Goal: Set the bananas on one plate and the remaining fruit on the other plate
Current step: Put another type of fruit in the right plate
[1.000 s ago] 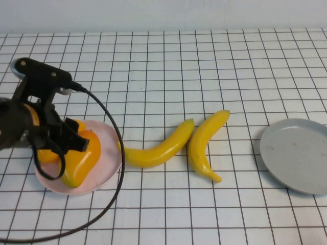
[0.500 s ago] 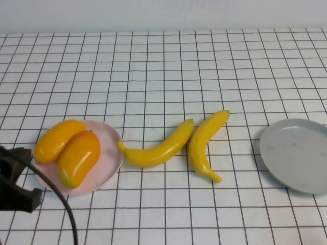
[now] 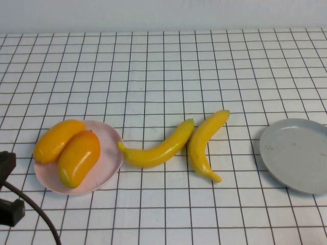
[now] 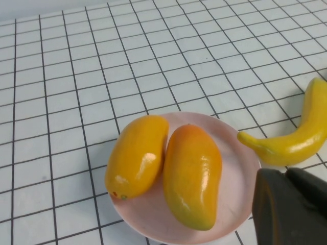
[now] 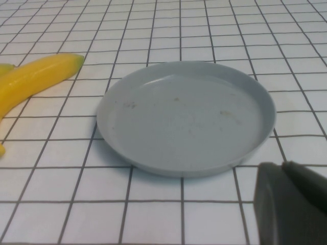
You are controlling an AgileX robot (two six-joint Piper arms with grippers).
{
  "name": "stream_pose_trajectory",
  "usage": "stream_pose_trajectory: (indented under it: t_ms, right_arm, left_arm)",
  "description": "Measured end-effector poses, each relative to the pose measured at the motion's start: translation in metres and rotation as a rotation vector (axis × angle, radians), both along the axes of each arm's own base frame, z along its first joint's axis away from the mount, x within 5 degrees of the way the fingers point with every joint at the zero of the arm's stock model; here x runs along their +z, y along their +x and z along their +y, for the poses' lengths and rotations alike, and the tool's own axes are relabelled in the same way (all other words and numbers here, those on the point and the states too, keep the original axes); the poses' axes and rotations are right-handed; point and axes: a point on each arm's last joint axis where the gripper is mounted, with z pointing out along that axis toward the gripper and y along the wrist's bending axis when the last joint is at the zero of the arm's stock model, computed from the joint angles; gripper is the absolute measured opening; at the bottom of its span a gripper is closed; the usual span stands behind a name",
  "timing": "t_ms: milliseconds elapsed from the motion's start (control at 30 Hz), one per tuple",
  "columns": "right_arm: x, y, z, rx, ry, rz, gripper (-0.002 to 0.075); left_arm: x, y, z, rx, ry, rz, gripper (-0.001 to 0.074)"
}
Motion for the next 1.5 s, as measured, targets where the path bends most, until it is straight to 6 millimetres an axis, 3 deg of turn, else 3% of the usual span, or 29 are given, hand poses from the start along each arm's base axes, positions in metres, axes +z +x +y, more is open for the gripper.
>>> stream_pose_trajectory:
  t_ms: [300, 667, 933, 1067, 1233, 1500]
  right_arm:
    - [0.000, 0.000, 0.000, 0.000, 0.000, 0.000, -0.0016]
    - [0.000, 0.000, 0.000, 0.000, 0.000, 0.000, -0.0016]
    - [0.000, 0.000, 0.000, 0.000, 0.000, 0.000, -0.0016]
    - [0.000, 0.000, 0.000, 0.000, 0.000, 0.002, -0.0016]
    - [0.000, 0.000, 0.000, 0.000, 0.000, 0.002, -0.0016]
    - [0.000, 0.000, 0.000, 0.000, 0.000, 0.002, -0.0016]
  left_arm:
    - [-0.020, -0.006, 0.005, -0.013, 0.068, -0.082, -0.0001]
    - [-0.079, -0.045, 0.029, 0.154, -0.036, -0.276, -0.0002]
    - [-0.117, -0.051, 0.035, 0.257, -0.081, -0.298, -0.0002]
    - [-0.123, -0.050, 0.035, 0.277, -0.095, -0.278, -0.0002]
    - [-0.126, -0.051, 0.034, 0.239, 0.009, -0.272, -0.0002]
    - [-0.138, -0.054, 0.034, 0.215, 0.062, -0.147, -0.0002]
